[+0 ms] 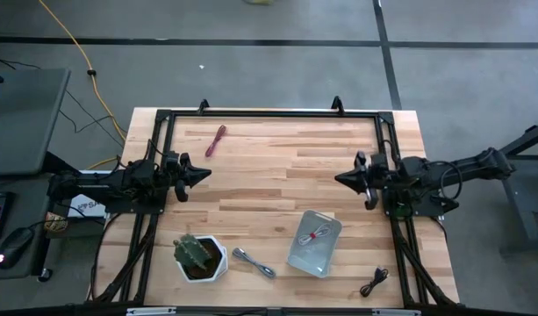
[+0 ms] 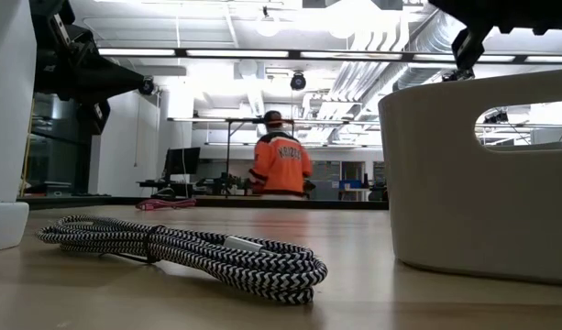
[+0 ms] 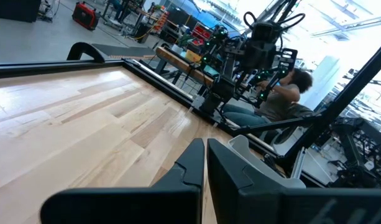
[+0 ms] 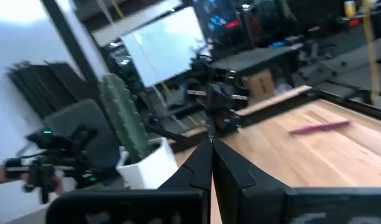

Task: Pick and place USB-C Cables
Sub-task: Put the pink charger cable into the gray bin

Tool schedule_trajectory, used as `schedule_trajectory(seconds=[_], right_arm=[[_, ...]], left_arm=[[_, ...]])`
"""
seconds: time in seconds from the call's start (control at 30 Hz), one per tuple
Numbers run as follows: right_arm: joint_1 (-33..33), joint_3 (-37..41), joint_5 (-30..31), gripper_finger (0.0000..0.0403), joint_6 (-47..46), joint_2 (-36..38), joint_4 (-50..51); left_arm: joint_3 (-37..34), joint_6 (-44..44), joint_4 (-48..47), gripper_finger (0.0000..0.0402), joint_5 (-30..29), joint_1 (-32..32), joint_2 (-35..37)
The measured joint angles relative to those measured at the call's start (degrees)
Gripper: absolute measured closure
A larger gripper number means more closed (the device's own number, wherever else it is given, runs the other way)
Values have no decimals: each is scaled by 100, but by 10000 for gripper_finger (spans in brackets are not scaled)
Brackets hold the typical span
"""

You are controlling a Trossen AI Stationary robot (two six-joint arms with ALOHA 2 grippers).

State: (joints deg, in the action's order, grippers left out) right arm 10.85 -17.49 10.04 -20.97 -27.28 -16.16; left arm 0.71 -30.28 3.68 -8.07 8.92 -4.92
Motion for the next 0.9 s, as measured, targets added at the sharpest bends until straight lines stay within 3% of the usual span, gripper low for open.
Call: schedule_trajectory(seconds=[0.9], right_arm=[[0,157,-150,403,-153,-7,-339]], left_arm=[[0,197,0,401,-1,0,1]])
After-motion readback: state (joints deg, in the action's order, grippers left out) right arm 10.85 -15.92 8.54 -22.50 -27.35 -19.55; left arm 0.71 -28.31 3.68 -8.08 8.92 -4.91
